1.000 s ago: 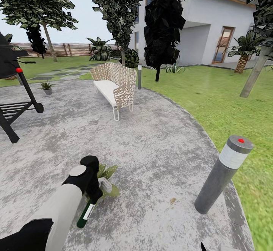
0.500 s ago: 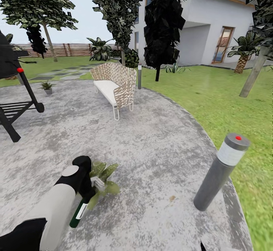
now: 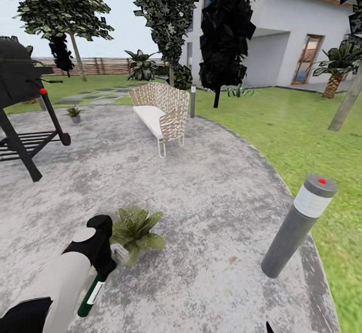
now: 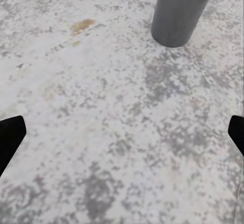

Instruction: Pick up the pesticide atomizer in the garden and spray insectifuge to fully cover both potted plants in the garden.

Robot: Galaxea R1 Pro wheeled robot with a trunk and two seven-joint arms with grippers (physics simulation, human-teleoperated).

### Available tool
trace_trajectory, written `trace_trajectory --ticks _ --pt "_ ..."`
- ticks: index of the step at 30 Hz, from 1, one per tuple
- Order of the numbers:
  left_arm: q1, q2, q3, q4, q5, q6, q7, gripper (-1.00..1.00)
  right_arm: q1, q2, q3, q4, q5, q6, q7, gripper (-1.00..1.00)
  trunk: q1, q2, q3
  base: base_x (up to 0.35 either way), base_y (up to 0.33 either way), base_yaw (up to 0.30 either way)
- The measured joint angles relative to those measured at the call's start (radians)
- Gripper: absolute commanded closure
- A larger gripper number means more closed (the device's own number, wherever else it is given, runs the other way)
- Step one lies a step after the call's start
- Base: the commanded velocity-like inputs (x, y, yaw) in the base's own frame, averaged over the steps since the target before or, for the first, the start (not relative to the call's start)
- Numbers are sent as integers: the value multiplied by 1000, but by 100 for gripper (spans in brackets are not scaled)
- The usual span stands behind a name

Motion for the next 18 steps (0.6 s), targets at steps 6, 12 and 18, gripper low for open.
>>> trace_trajectory --ticks 6,12,18 --pt "31 -5 1 -1 0 0 0 100 0 0 0 0 0 0 0 -100 0 0 0 0 0 42" --pt "41 -12 8 -15 0 1 3 100 0 0 0 0 0 0 0 -100 -1 0 0 203 0 1" --pt "42 -13 9 -17 0 1 6 100 0 0 0 0 0 0 0 -100 -1 0 0 336 0 0"
